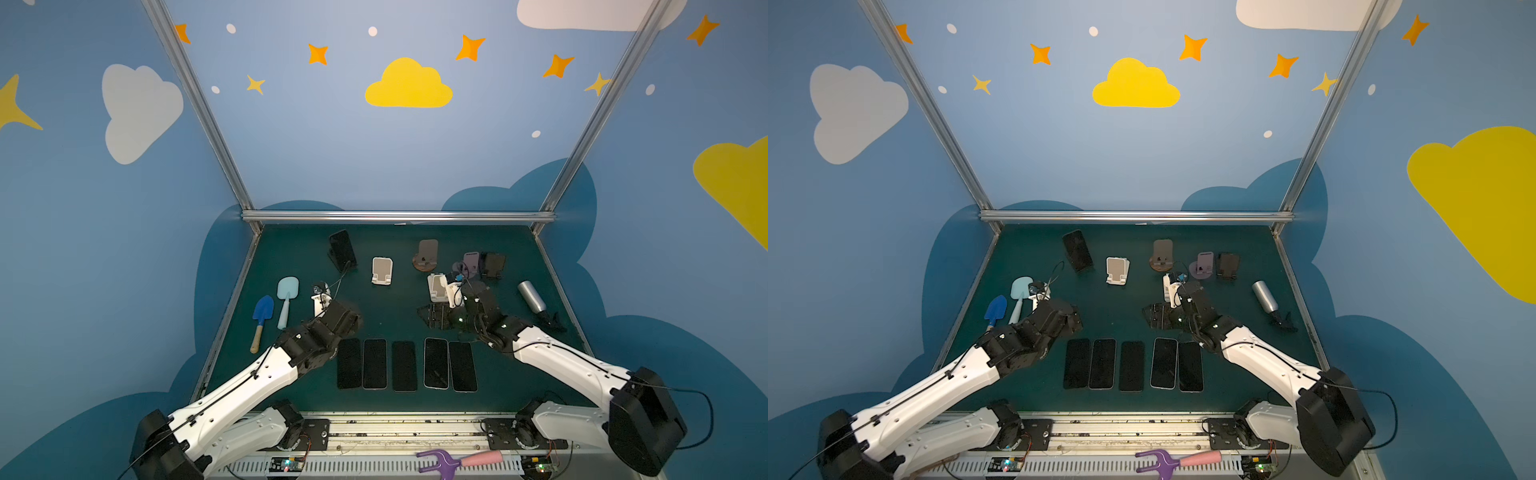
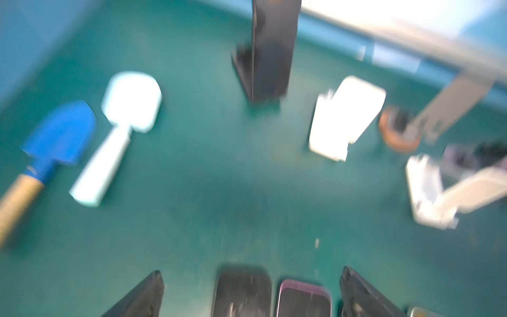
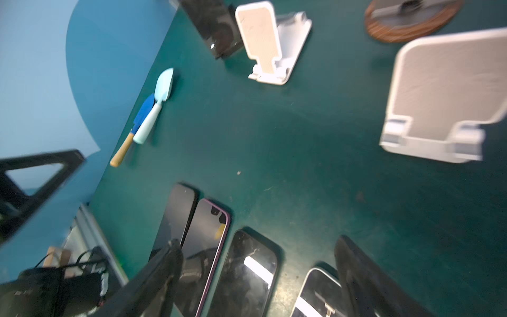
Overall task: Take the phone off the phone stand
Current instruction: 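Raise the left gripper and reach to the black stand's upright phone, then close the left gripper on the black phone standing on the black stand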
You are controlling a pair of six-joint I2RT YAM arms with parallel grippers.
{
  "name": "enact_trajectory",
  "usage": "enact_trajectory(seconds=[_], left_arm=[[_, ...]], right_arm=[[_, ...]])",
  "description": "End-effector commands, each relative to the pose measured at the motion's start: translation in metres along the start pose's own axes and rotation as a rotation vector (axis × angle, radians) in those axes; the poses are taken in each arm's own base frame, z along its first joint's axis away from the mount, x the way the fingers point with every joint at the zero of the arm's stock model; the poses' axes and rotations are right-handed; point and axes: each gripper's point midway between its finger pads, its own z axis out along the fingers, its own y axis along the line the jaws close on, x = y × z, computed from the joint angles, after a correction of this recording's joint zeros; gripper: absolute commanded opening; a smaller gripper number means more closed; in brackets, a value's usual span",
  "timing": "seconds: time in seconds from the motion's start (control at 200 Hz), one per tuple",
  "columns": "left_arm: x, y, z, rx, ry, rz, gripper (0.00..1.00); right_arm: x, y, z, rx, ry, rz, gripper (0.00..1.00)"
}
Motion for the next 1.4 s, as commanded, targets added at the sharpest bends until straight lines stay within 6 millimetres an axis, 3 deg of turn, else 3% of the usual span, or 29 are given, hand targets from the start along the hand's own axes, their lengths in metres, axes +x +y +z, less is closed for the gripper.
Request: enact_trajectory(seconds=[0.0, 0.23, 0.491, 0.566, 0.786, 0.951, 1.191, 1.397], left_arm=[[-0.042, 0.003, -0.004, -0.061, -0.182, -0.037, 1.0], [-0.069, 0.002, -0.001, -0.097, -0.256, -0.093, 1.0], [-0.098, 0.014, 0.033, -0.156, -0.187, -0.206, 1.0], [-0.109, 0.009, 0.044, -0.188, -0.185, -0.198, 1.0], [-0.134, -0.023, 0.088, -0.254, -0.165, -0.107, 1.0], [-0.141, -0.043, 0.138, -0.266, -0.104, -0.062, 1.0], [-0.143, -0.055, 0.204, -0.346, -0.001, 0.039, 1.0], [-0.143, -0.05, 0.226, -0.414, 0.024, 0.09, 1.0]], right_arm=[[-0.005, -0.018, -0.012, 0.089, -0.093, 0.011, 0.9], [-0.016, -0.029, -0.031, 0.117, -0.246, 0.054, 0.93], [-0.014, -0.03, -0.025, 0.123, -0.221, 0.055, 0.94], [-0.013, -0.025, -0.022, 0.109, -0.192, 0.03, 0.94], [-0.009, -0.024, -0.019, 0.115, -0.144, -0.012, 0.94], [-0.008, -0.02, -0.017, 0.097, -0.126, -0.022, 0.94], [-0.007, -0.018, -0.016, 0.085, -0.112, -0.029, 0.94], [-0.007, -0.018, -0.015, 0.086, -0.111, -0.033, 0.94]])
